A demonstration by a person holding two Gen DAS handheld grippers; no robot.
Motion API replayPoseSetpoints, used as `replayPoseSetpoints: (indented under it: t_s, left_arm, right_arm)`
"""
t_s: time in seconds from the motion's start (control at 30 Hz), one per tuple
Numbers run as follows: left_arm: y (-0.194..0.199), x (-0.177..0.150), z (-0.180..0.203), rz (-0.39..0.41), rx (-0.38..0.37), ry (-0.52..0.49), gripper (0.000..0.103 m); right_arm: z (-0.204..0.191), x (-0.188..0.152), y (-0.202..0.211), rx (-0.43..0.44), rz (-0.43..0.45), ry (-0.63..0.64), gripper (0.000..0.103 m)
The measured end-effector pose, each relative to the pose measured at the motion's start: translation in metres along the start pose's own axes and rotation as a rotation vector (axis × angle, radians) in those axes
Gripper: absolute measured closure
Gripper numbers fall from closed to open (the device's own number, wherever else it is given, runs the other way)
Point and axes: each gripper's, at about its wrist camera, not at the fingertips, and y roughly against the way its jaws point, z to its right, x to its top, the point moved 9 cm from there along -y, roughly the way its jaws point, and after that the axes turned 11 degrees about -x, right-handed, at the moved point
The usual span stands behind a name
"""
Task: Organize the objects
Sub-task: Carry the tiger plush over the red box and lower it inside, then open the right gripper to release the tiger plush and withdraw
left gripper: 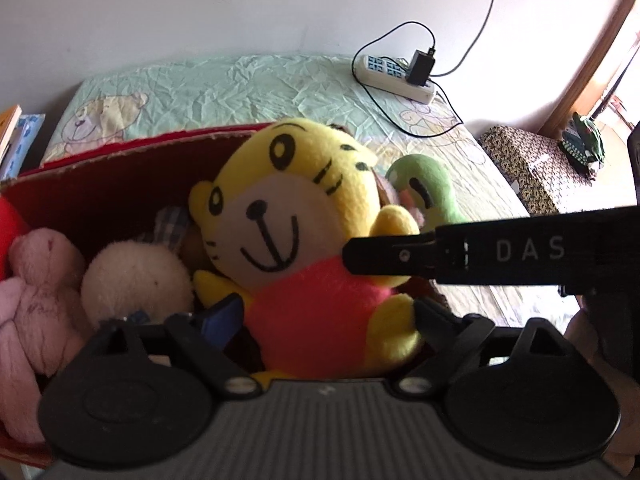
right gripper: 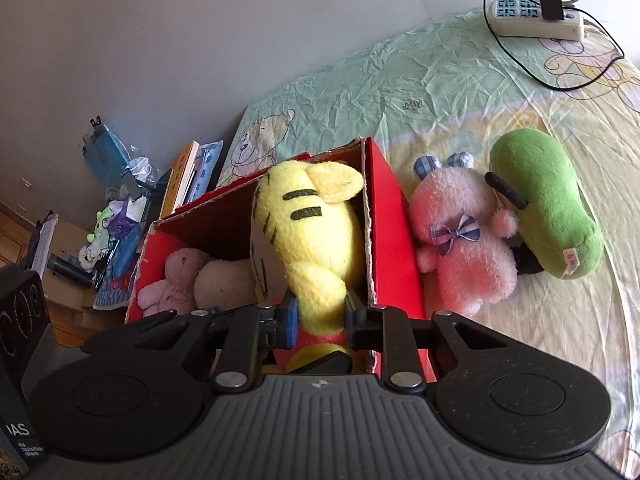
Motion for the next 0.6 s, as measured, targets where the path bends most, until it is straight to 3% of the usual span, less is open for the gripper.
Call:
replayPoseSetpoints:
  t_s: [0.13, 0.4, 0.6]
  left_arm:
    - [-0.010, 0.001, 0.011, -0.034, -0.026, -0.073, 0.023]
    - [-0.020, 0.004, 0.005, -0.066, -0.091, -0.135, 0.023]
    - [-0.023, 0.004, 0.007, -0.080, -0.083, -0.174, 0.020]
  right_arm:
    - [0.003, -0.008, 0.006, -0.024, 0.016, -0.039, 0.080]
    - [0.003, -0.014, 0.004, -0.085, 0.123, -0.068, 0.077]
    - [0.006, -0.018, 0.008, -0.078, 0.173, -0.114, 0.076]
